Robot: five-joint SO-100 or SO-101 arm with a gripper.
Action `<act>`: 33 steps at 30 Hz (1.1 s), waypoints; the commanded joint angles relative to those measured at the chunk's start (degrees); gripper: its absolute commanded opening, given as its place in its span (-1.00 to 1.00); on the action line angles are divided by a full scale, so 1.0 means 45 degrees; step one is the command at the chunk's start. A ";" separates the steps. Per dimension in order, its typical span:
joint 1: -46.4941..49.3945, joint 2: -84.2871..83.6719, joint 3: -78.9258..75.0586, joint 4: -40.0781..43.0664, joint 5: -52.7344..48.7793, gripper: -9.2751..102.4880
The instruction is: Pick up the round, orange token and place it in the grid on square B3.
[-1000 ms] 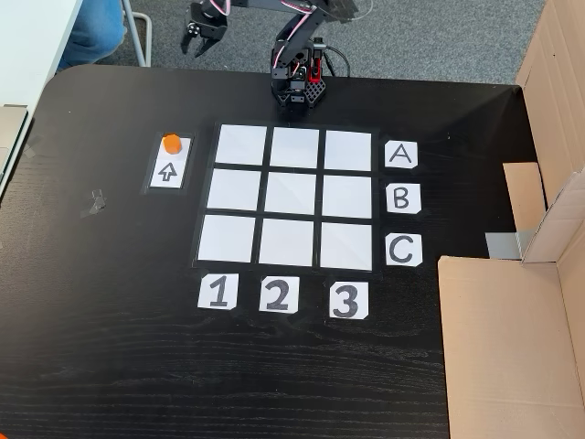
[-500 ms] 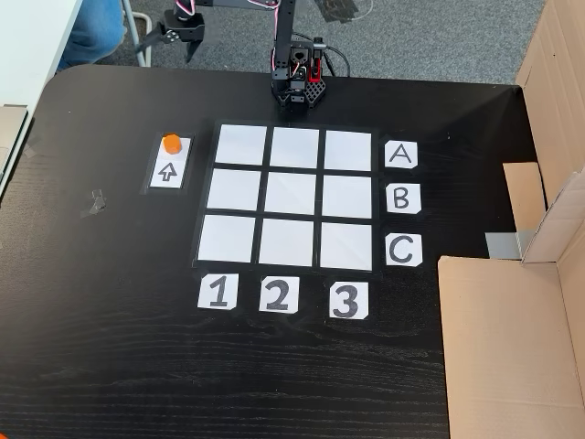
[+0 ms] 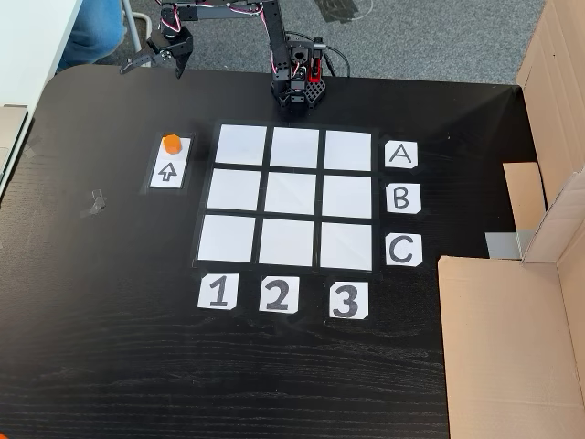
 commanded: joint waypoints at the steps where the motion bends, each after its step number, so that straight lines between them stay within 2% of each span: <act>1: -0.0332 -0.0176 -0.0586 0.0098 -0.0195 0.48; 25: -0.3184 -0.3828 -0.2852 -0.0020 -0.0098 0.48; 33: -0.3828 -0.4043 -0.2930 -0.0742 -0.0137 0.48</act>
